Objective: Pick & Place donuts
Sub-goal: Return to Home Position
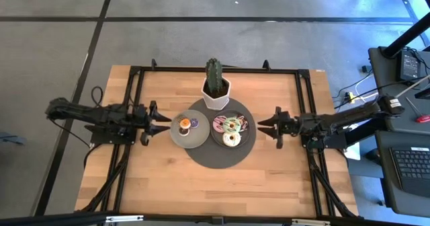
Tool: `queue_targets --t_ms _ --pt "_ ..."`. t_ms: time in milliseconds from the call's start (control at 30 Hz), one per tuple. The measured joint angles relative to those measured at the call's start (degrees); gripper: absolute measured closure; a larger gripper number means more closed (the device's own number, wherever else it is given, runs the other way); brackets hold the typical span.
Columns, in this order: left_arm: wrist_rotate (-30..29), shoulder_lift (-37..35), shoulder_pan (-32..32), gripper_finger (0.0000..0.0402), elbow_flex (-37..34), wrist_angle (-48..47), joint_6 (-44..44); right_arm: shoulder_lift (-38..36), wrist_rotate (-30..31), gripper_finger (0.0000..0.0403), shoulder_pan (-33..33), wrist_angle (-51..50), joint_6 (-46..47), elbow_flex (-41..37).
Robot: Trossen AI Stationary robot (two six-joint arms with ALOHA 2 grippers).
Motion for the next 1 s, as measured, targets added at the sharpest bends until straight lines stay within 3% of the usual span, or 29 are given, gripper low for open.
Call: queue_targets --t_ms 200,433,667,1000 --pt "-0.29 -3.48 0.02 0.0251 -3.5 1.19 0.23 -3.47 0.05 0.0273 0.0 5.66 0.09 -5.34" --pt "-2.02 -5.38 3.1 0.0252 -3.61 1.26 3.14 -5.55 -0.4 0.0273 -2.59 5.8 -1.46 -5.45" --pt "3.02 -5.36 7.29 0.0251 -9.59 8.41 1.0 -5.68 -3.38 0.0273 -5.42 5.44 -1.38 -5.45" --pt "7.32 -5.51 11.65 0.025 -10.08 6.98 -0.03 -5.66 -3.41 0.0273 -7.61 4.76 -4.35 -5.45"
